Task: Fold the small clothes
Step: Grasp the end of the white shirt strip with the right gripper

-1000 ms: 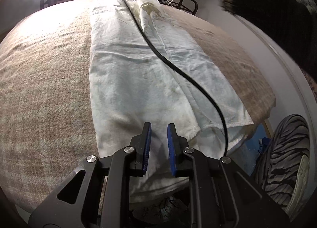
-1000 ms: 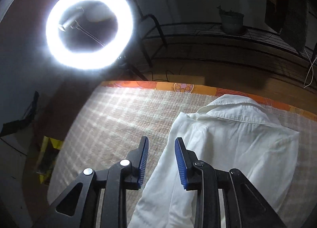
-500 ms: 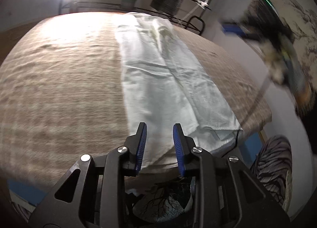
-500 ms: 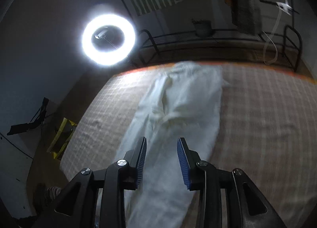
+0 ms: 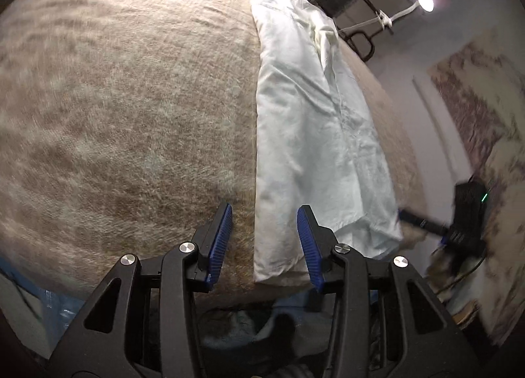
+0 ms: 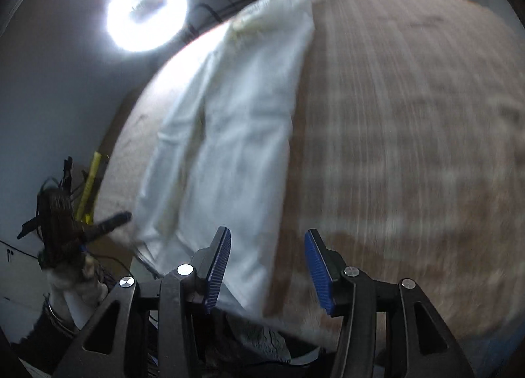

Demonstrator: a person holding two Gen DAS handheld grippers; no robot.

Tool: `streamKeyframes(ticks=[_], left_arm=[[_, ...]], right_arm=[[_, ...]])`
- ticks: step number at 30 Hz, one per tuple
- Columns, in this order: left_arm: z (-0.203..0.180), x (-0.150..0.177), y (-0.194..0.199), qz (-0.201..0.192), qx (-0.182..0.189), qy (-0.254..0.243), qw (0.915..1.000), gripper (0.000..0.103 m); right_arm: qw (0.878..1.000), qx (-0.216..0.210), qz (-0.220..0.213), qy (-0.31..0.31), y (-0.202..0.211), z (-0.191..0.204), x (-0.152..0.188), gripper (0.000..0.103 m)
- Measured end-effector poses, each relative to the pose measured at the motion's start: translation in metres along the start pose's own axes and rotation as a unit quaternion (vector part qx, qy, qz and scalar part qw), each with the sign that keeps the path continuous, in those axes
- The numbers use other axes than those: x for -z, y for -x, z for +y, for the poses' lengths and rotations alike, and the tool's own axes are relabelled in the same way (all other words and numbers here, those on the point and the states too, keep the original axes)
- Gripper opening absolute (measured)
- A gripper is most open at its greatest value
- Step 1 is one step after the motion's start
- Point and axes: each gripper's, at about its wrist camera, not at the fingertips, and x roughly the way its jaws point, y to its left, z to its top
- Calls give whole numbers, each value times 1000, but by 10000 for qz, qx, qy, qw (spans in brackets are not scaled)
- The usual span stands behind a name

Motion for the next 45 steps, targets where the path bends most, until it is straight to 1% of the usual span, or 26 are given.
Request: streamKeyframes(ticks=[1, 4, 6, 7, 8, 10, 11, 13, 15, 16, 17, 19, 24, 29, 32, 39, 42, 45], left_arm=[[1, -1, 0, 23, 55, 56, 10000, 42], [1, 0, -1, 97, 184, 167, 9996, 42], [-4, 3, -3, 179, 218, 67, 9996, 42], [-7, 5, -5, 254, 243, -4, 9994, 40], [-10, 8, -7, 340, 283, -63, 9990, 39], [-17, 11, -9, 349, 198, -227, 9989, 32], [-19, 11, -11, 366, 139, -285, 9988, 23], [-16, 12, -14, 466, 196, -164, 9986, 13], [-15, 13, -13, 467, 228, -115, 9986, 8], [-16, 13, -12, 451, 228, -139, 9986, 7], [-18, 13, -12, 426, 234, -170, 9987, 6], [-23, 12, -9, 390, 297, -211, 9986, 5], [-38, 4, 0, 293, 461, -373, 9978, 5], [-46, -10, 12, 167, 652, -384, 9970, 4], [-49, -22, 17, 84, 718, -394, 9966, 4], [-51, -70, 17, -168, 813, -283, 9961, 4], [-54, -91, 9, -245, 779, -309, 9962, 4], [-52, -112, -6, -285, 655, -269, 9971, 4]], right_arm=[[10000, -46, 16, -30, -1, -2, 4, 48], [9993, -365, 37, -108, -6, -10, 13, 47], [9973, -700, 30, -234, -8, -15, 17, 42], [9956, -881, 44, -326, -9, -17, 19, 38], [9936, -1049, 80, -408, -11, -21, 21, 37], [9923, -1158, 45, -431, -13, -22, 27, 35], [9910, -1264, 62, -432, -14, -22, 29, 30], [9895, -1373, 136, -429, -18, -22, 35, 24], [9896, -1384, 153, -363, -21, -19, 37, 13], [9890, -1429, 196, -328, -22, -14, 36, 7], [9889, -1438, 198, -312, -22, -13, 37, 5], [9886, -1462, 151, -316, -20, -12, 37, 4], [9784, -1952, -19, -677, -8, -23, 34, 3], [9718, -2230, -256, -717, 6, -10, 24, 3], [9671, -2380, -449, -781, 13, -5, 11, 3], [9646, -2357, -826, -849, 21, -1, -29, 3], [9635, -2322, -952, -927, 17, -3, -50, 3], [9633, -2249, -1070, -998, 10, -5, -71, 3]])
